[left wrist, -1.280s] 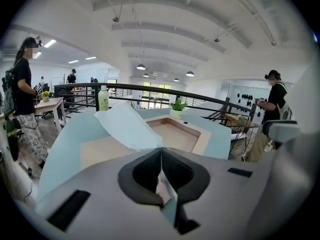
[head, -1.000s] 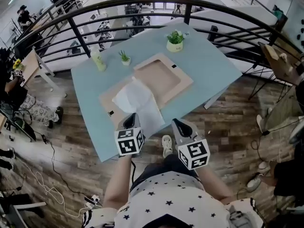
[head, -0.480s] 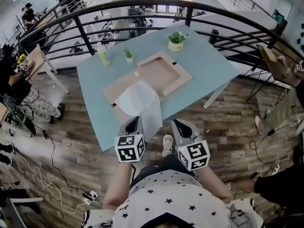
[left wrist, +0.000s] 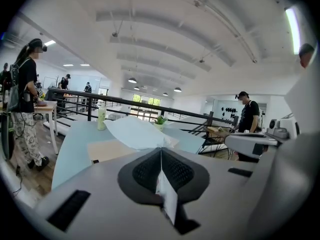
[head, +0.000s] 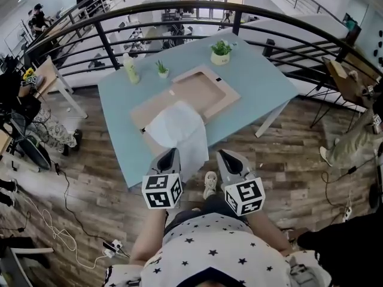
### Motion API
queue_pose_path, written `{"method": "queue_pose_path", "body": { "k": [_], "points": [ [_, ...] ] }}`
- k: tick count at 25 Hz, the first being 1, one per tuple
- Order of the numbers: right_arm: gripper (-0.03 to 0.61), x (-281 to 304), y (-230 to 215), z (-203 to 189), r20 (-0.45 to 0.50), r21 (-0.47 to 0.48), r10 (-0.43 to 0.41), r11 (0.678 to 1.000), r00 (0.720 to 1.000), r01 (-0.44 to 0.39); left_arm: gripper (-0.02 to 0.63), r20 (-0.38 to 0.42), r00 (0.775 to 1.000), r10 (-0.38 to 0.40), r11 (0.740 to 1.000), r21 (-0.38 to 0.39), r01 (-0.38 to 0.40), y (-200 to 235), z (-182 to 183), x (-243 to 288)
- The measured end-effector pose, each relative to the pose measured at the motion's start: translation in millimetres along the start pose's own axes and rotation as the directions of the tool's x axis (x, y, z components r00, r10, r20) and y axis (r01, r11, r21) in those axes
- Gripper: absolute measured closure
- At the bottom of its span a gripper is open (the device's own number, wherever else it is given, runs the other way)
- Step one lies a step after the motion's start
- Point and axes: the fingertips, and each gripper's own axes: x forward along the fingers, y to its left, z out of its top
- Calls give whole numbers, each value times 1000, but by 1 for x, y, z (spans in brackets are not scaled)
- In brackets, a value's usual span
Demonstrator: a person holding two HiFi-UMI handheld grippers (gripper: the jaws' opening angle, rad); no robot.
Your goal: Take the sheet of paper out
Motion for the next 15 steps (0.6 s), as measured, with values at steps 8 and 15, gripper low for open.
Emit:
{"method": "queue_pose_path", "body": {
  "k": [8, 15],
  "points": [
    [574, 6, -7, 0, -3, -23, -10, 1000, 1000, 10, 609, 3, 1000, 3, 1000, 6, -3, 0, 2, 6],
    [574, 11, -9, -1, -6, -17, -11, 1000, 1000, 11, 609, -5, 1000, 0, 1000, 3, 0, 4, 2, 10]
  ]
}}
